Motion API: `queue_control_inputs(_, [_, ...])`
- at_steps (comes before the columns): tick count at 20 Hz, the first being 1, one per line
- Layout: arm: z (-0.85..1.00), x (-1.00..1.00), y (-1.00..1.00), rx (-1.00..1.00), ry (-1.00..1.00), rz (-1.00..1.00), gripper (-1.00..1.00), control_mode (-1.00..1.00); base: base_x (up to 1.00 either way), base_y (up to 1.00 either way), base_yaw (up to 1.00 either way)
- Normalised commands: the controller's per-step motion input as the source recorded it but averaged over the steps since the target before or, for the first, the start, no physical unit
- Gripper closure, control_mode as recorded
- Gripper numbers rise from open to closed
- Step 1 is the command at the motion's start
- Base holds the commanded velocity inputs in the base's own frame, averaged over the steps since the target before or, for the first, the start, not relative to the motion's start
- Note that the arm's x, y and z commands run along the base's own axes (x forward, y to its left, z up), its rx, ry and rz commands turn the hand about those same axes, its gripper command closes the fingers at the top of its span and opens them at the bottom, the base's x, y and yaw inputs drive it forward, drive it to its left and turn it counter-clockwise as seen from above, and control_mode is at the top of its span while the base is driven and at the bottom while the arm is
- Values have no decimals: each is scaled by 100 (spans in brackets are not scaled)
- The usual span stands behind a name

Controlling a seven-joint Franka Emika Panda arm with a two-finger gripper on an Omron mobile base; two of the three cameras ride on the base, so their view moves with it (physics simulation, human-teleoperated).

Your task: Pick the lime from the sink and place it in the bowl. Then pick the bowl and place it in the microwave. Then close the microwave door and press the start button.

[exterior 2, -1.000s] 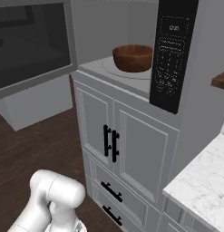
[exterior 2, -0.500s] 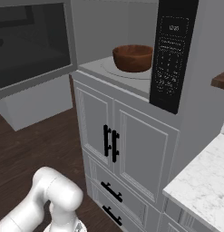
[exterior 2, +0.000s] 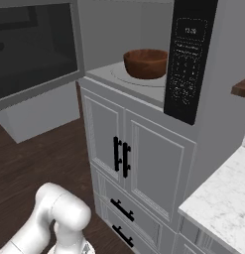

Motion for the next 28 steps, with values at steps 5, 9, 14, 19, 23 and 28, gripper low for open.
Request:
queue_control_inputs(5, [25,-13,-99,22,-26,0,-100,-100,0,0,0])
queue_control_inputs(9, [42,-1,-100,27,-13,0,-100,-100,0,0,0])
queue_control_inputs(14, [48,0,-100,30,-7,0,-100,-100,0,0,0])
queue_control_inputs(19, [50,0,-100,30,0,0,-100,-100,0,0,0])
queue_control_inputs(23, [39,0,-100,30,0,0,-100,-100,0,0,0])
queue_control_inputs(28, [35,0,-100,30,0,0,-100,-100,0,0,0])
